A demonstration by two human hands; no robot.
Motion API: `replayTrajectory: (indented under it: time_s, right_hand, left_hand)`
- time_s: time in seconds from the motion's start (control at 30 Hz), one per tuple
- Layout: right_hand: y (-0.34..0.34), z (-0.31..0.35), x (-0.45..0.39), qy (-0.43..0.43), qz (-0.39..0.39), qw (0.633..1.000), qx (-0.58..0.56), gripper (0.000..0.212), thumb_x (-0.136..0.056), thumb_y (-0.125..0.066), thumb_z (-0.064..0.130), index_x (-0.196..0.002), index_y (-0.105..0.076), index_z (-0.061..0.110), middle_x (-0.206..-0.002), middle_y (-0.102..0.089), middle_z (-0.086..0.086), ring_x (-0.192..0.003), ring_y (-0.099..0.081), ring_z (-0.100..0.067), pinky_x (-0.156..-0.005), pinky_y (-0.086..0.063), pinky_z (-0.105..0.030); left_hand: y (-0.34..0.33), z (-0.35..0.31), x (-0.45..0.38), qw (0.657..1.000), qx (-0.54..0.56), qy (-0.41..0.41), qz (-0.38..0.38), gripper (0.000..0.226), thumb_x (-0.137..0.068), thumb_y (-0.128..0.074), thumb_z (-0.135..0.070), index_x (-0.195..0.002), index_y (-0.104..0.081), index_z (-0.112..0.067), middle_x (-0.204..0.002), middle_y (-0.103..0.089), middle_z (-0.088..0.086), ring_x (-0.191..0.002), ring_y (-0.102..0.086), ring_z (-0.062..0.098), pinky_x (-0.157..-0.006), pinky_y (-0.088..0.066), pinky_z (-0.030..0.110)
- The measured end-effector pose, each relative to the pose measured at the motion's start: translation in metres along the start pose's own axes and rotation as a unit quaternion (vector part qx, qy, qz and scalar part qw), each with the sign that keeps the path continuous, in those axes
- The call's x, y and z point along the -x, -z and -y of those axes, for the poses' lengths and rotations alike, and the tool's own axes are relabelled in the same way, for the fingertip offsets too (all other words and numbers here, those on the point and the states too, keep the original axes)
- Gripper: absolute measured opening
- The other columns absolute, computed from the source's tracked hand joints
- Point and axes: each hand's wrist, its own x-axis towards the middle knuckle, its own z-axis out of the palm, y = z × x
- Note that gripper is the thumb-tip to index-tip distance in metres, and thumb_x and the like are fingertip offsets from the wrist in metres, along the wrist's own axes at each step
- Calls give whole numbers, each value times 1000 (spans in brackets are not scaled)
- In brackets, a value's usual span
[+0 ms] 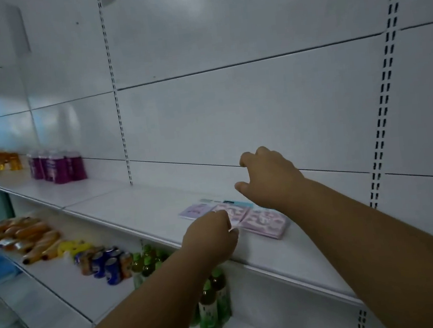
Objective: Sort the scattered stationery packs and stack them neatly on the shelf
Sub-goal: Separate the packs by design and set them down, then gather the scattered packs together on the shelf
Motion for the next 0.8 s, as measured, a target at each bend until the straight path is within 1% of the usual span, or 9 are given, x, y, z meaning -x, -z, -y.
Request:
replayTrajectory:
  time_s: [0.13, 0.2, 0.27, 0.33, 0.43, 0.6, 0.67, 0.73, 0.8]
  right_hand:
    - [-29, 0, -41, -6, 13, 1000, -2, 45, -85, -58, 44, -121, -51, 18, -119, -51, -10, -106, -50, -29, -85, -45, -41]
    - [-40, -1, -63, -13, 18, 1000, -1, 45, -85, -57, 45, -122, -50, 19, -120, -51, -10, -107, -50, -29, -86, -45, -41]
    - [-49, -1, -82, -19, 20, 1000, 3, 46, -85, -57, 46, -122, -50, 19, -120, -52, -10, -107, -51, -30, -86, -45, -41]
    - [-59, 3, -96, -23, 27, 999, 7, 46, -85, -57, 46, -122, -50, 18, -119, -51, -10, -107, -50, -30, -85, -45, -41]
    - [-73, 11, -111, -39, 39, 998, 17, 46, -85, -56, 46, -120, -50, 18, -118, -51, -10, -107, -50, -31, -87, -46, -41]
    - [-91, 29, -121, -94, 33, 994, 38, 39, -88, -54, 42, -117, -52, 17, -115, -52, -11, -104, -52, -32, -87, -47, -41]
    - [-98, 38, -123, -122, 38, 991, 47, 39, -89, -53, 42, -118, -52, 17, -115, -53, -11, -104, -53, -32, -87, -47, -42]
    - [-105, 46, -122, -151, 39, 986, 57, 38, -89, -53, 42, -117, -53, 17, -115, -53, -10, -103, -53, -31, -85, -48, -41]
    - [-113, 52, -114, -181, 38, 981, 65, 37, -89, -53, 41, -116, -53, 16, -114, -54, -10, -102, -54, -31, -84, -48, -41]
  left_hand:
    - [-15, 27, -47, 999, -11, 30, 21, 28, -90, -52, -35, -110, -60, -17, -110, -65, 4, -97, -60, 21, -81, -47, 30]
    - [-20, 41, -71, 999, -7, 36, 21, 25, -90, -53, -34, -110, -56, -19, -109, -63, 5, -96, -60, 23, -82, -48, 32]
    - [-23, 57, -93, 999, -16, 43, 11, 23, -90, -52, -33, -107, -54, -18, -106, -62, 5, -92, -59, 23, -78, -48, 32]
    - [-28, 75, -110, 996, -55, 63, 12, 26, -89, -51, -35, -107, -52, -17, -108, -60, 7, -97, -57, 25, -79, -45, 34]
    - [-39, 103, -128, 989, -106, 80, 58, 38, -87, -47, -44, -112, -52, -16, -115, -58, 8, -106, -54, 27, -84, -43, 36]
    - [-44, 125, -154, 987, -87, 58, 122, 51, -71, -61, -51, -111, -56, -19, -112, -64, 4, -101, -56, 25, -75, -41, 33]
    - [-42, 128, -162, 985, -82, 51, 141, 55, -68, -66, -46, -113, -54, -17, -113, -63, 5, -103, -56, 27, -78, -44, 34]
    - [-43, 133, -166, 989, -53, 41, 132, 54, -71, -68, -43, -113, -48, -15, -115, -61, 8, -106, -56, 28, -83, -46, 36]
    - [-41, 140, -166, 993, 35, 41, 105, 51, -77, -68, -38, -113, -44, -12, -118, -54, 12, -109, -55, 31, -89, -46, 37]
